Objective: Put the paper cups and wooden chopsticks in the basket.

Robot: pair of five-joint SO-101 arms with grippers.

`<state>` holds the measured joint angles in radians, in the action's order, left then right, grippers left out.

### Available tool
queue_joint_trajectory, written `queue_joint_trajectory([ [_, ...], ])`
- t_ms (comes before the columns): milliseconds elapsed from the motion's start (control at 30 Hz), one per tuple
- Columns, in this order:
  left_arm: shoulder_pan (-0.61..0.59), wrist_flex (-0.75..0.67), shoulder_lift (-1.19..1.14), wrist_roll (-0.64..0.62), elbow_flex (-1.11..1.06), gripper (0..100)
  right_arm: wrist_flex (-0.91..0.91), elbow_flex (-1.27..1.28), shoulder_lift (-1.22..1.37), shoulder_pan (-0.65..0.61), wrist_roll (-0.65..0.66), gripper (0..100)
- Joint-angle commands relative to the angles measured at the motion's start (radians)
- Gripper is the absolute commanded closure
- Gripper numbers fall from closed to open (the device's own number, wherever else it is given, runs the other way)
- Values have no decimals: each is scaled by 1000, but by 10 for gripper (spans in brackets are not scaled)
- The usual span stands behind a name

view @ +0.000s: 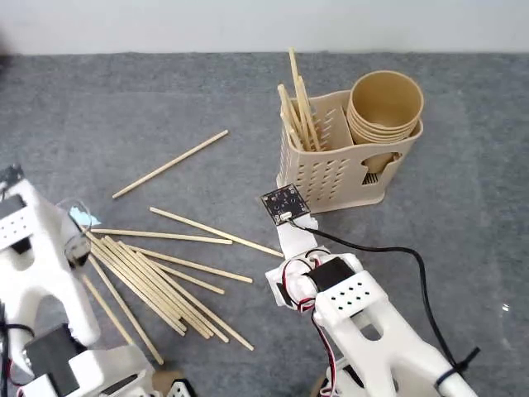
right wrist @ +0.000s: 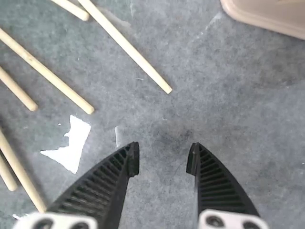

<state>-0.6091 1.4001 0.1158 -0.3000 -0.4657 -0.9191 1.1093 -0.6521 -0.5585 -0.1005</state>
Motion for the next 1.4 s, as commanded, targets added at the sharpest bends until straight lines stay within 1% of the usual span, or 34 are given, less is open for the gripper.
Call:
queue_joint_trajectory([
  [0,57,75,49,-54,154,988,-7,-8,-31,7,14,816],
  [167,133,166,49,-130,352,988,-7,-8,-31,7,14,816],
  [300,196,203,48,-180,487,988,-7,-8,-31,7,14,816],
  [500,295,196,51,-262,630,988,-7,-8,-31,7,14,816],
  [667,405,180,48,-341,837,988,-7,-8,-31,7,14,816],
  [800,459,86,48,-430,1010,988,-7,-8,-31,7,14,816],
  [933,500,-54,46,-493,1087,988,-7,-8,-30,7,15,816],
  [1200,634,-262,46,-522,1095,988,-7,-8,-30,7,15,816],
  [1367,726,-377,43,-503,1092,988,-7,-8,-28,7,15,816],
])
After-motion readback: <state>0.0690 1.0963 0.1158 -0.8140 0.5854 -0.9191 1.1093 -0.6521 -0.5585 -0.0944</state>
